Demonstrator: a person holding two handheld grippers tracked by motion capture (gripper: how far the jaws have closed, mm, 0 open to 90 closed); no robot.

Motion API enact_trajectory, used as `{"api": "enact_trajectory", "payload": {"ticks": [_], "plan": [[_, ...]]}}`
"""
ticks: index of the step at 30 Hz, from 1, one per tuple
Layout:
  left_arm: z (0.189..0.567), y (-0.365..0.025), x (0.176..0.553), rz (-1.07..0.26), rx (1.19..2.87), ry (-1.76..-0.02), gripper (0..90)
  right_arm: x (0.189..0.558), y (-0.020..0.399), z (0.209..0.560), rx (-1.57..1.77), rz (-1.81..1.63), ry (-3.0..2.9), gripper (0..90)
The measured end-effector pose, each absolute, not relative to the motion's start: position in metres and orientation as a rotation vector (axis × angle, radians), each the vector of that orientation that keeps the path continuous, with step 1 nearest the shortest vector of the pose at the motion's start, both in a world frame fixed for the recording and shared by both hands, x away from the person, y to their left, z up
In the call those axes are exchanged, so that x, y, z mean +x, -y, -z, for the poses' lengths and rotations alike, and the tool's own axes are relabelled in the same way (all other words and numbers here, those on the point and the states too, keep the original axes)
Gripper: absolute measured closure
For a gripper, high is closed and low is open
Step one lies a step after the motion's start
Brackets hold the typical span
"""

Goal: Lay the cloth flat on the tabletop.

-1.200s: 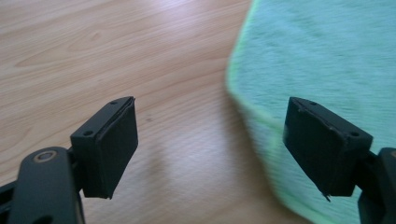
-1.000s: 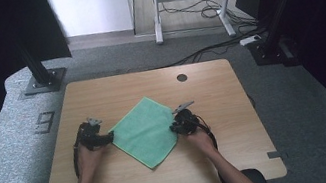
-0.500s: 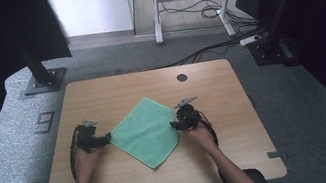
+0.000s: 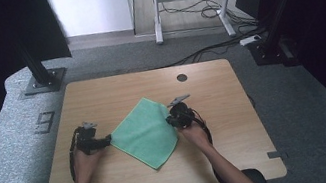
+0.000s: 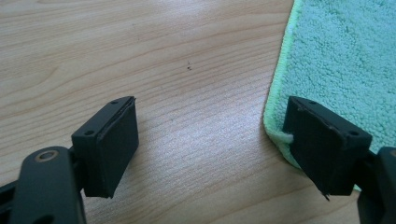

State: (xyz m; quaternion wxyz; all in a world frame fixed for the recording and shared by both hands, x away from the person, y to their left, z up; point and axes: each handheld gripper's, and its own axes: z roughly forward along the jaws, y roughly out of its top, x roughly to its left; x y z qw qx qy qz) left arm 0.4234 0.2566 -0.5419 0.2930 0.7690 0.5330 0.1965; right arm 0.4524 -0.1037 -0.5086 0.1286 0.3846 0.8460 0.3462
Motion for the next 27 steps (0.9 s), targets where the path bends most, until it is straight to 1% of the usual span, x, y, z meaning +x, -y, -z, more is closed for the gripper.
{"api": "enact_trajectory", "payload": {"ticks": [3, 6, 11, 16, 18, 20, 22, 23, 25, 26, 27], "plan": [[0.542, -0.257, 0.423, -0.524, 2.052, -1.417, 18.7, 0.448, 0.085, 0.499, 1.048, -1.022, -2.483, 84.0], [0.542, -0.256, 0.423, -0.524, 2.048, -1.416, 18.7, 0.446, 0.066, 0.499, 0.988, -1.018, -2.516, 84.0], [0.543, -0.256, 0.422, -0.525, 2.044, -1.414, 18.8, 0.444, 0.034, 0.508, 0.915, -0.999, -2.577, 84.1], [0.543, -0.255, 0.422, -0.526, 2.045, -1.412, 18.8, 0.441, 0.009, 0.525, 0.871, -0.971, -2.64, 83.3], [0.543, -0.255, 0.422, -0.526, 2.044, -1.412, 18.8, 0.439, 0.002, 0.53, 0.857, -0.961, -2.653, 81.3], [0.543, -0.255, 0.422, -0.526, 2.045, -1.411, 18.8, 0.439, 0.001, 0.527, 0.849, -0.967, -2.662, 77.6], [0.543, -0.255, 0.422, -0.527, 2.042, -1.411, 18.8, 0.44, 0.004, 0.519, 0.855, -1.014, -2.665, 70.4], [0.543, -0.255, 0.422, -0.526, 2.045, -1.41, 18.8, 0.44, 0.006, 0.514, 0.854, -1.027, -2.656, 68.4], [0.543, -0.255, 0.422, -0.527, 2.046, -1.41, 18.8, 0.441, 0.008, 0.508, 0.849, -1.03, -2.643, 67.2], [0.543, -0.255, 0.422, -0.528, 2.045, -1.41, 18.8, 0.445, 0.016, 0.496, 0.866, -1.041, -2.604, 65.2], [0.543, -0.255, 0.422, -0.528, 2.045, -1.409, 18.8, 0.446, 0.019, 0.493, 0.875, -1.038, -2.594, 65.1]]}}
